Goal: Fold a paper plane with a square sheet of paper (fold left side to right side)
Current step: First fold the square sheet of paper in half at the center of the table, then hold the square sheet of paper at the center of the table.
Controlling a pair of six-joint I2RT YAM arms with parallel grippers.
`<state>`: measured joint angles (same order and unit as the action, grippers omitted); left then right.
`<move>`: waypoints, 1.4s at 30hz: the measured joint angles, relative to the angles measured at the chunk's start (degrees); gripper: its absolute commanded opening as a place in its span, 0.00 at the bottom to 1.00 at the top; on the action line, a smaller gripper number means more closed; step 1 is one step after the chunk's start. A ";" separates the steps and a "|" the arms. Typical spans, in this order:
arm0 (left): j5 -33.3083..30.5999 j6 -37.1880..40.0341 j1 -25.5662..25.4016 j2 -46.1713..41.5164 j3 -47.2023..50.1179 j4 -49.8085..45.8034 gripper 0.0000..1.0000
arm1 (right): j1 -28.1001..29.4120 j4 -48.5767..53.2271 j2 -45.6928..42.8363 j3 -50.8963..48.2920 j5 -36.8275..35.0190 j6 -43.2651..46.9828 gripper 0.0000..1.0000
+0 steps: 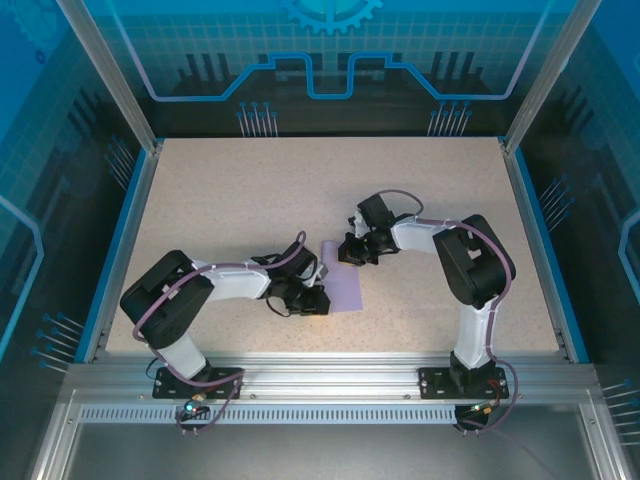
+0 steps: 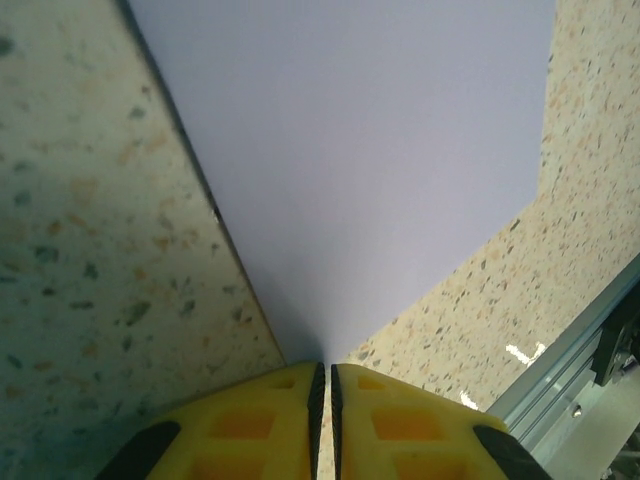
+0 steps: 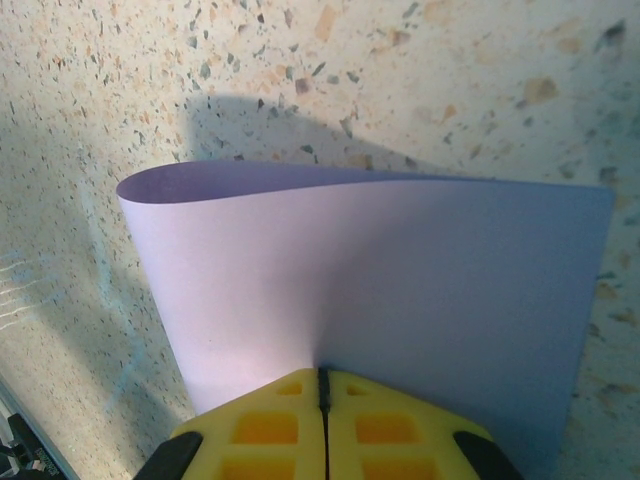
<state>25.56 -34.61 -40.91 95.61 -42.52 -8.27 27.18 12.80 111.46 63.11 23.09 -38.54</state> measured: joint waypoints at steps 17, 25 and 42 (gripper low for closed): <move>0.26 2.05 5.88 -1.68 -9.81 -7.78 0.15 | -0.02 0.02 0.00 0.00 0.11 0.00 0.06; 0.24 3.45 5.88 8.02 -14.82 -7.06 0.15 | -0.02 0.02 0.00 0.00 0.11 0.00 0.07; 0.66 3.45 5.70 11.32 -15.30 -6.34 0.15 | -0.02 -0.37 -0.15 0.00 0.33 0.07 0.19</move>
<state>26.22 -31.16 -35.20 106.94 -57.82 -14.61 27.16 12.43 111.31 63.11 23.42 -38.48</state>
